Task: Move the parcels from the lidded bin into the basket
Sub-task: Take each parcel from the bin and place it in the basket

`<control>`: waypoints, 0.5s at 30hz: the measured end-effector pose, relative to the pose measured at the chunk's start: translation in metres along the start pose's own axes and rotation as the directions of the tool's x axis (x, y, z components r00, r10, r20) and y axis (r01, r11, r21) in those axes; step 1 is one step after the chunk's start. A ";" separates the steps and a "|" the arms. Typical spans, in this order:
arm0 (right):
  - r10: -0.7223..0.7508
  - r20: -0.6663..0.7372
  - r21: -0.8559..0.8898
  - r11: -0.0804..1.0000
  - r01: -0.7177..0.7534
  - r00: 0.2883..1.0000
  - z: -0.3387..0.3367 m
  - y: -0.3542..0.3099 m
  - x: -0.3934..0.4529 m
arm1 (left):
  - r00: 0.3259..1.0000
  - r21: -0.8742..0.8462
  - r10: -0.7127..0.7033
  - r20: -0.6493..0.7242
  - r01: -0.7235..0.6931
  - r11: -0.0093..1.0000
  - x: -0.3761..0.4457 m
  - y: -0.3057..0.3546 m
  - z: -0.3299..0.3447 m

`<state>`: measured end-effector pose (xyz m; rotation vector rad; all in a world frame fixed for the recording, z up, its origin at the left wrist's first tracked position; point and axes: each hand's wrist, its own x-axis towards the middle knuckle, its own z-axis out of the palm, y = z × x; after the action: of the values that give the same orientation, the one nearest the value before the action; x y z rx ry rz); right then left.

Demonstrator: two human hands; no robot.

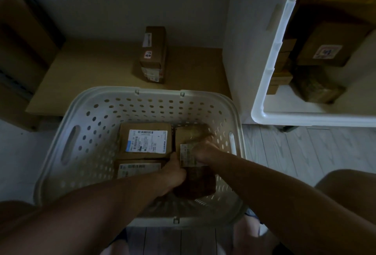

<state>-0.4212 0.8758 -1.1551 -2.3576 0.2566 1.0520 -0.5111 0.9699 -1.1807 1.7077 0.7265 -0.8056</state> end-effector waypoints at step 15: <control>-0.034 -0.053 -0.159 0.987 0.025 0.998 0.013 0.014 0.030 | 0.999 0.169 -0.034 0.003 0.033 0.985 0.025 0.009 -0.008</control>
<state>-0.4144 0.8725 -1.1904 -2.5270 0.1635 1.0276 -0.4881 0.9771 -1.1943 1.8476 0.7008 -0.9173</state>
